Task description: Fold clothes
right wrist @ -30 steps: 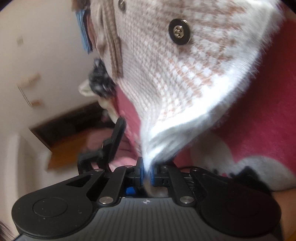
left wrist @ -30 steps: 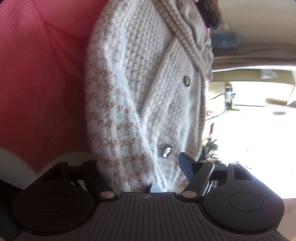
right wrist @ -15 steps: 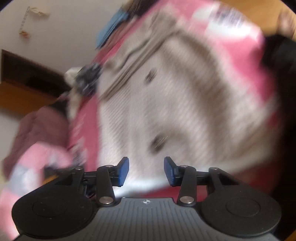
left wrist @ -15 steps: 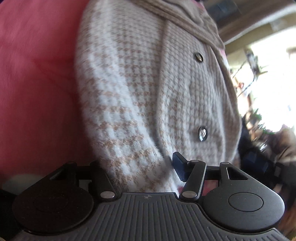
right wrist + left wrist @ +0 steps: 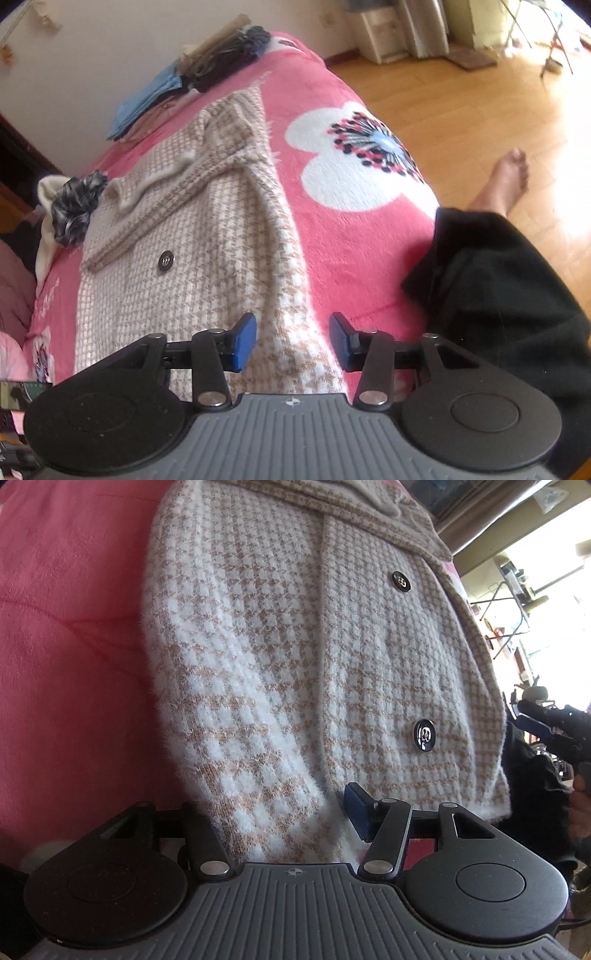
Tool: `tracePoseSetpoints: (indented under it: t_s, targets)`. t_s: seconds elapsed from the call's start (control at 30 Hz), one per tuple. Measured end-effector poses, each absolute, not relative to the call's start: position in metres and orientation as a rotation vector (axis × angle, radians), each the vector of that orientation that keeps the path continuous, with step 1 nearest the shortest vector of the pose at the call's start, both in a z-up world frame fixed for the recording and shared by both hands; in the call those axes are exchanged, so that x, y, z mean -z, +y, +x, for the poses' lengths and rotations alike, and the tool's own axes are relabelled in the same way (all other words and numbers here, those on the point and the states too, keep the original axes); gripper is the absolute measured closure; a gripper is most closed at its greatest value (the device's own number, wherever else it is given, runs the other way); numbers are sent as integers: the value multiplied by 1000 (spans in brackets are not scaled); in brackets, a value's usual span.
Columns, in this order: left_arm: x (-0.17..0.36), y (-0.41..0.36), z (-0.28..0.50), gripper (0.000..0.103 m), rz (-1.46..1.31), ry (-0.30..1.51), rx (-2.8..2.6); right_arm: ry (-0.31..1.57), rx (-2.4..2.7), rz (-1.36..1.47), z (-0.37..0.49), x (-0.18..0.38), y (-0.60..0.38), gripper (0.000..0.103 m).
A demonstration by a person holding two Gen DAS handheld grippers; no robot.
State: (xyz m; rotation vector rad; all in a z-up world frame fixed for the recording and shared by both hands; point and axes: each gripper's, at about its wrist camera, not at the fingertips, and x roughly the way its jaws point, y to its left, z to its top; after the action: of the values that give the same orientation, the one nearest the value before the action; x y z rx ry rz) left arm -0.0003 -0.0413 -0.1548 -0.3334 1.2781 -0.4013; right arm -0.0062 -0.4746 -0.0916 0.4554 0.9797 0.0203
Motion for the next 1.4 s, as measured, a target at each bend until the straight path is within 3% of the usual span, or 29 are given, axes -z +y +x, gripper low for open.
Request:
tracePoseSetpoints:
  t_s: [0.17, 0.37, 0.47, 0.5, 0.67, 0.7, 0.8, 0.97, 1.1, 1.23, 1.4]
  targets:
    - [155, -47, 0, 45, -291, 1278, 404, 1034, -3, 311, -26, 107, -455, 59]
    - [156, -50, 0, 45, -245, 1277, 403, 1139, -6, 393, -25, 136, -457, 60]
    - [155, -51, 0, 44, -240, 1278, 391, 1105, -37, 394, -31, 130, -457, 91]
    - [155, -52, 0, 44, -234, 1278, 390, 1085, -45, 399, -36, 125, -457, 94]
    - [154, -55, -2, 44, -208, 1269, 383, 1106, 27, 413, -55, 119, -462, 96]
    - [154, -55, -2, 44, -205, 1270, 383, 1144, 45, 444, -56, 129, -466, 87]
    - [154, -55, -2, 44, -205, 1269, 388, 1150, 79, 477, -61, 120, -471, 85]
    - [154, -56, -2, 44, -207, 1268, 386, 939, 23, 383, -56, 82, -456, 85]
    - [154, -54, -3, 44, -213, 1264, 384, 847, -48, 243, -18, 92, -429, 86]
    - [153, -52, -4, 44, -222, 1263, 386, 948, -73, 100, -2, 133, -415, 86]
    - [155, -51, -1, 42, -235, 1271, 394, 1052, -13, 122, -31, 124, -422, 86]
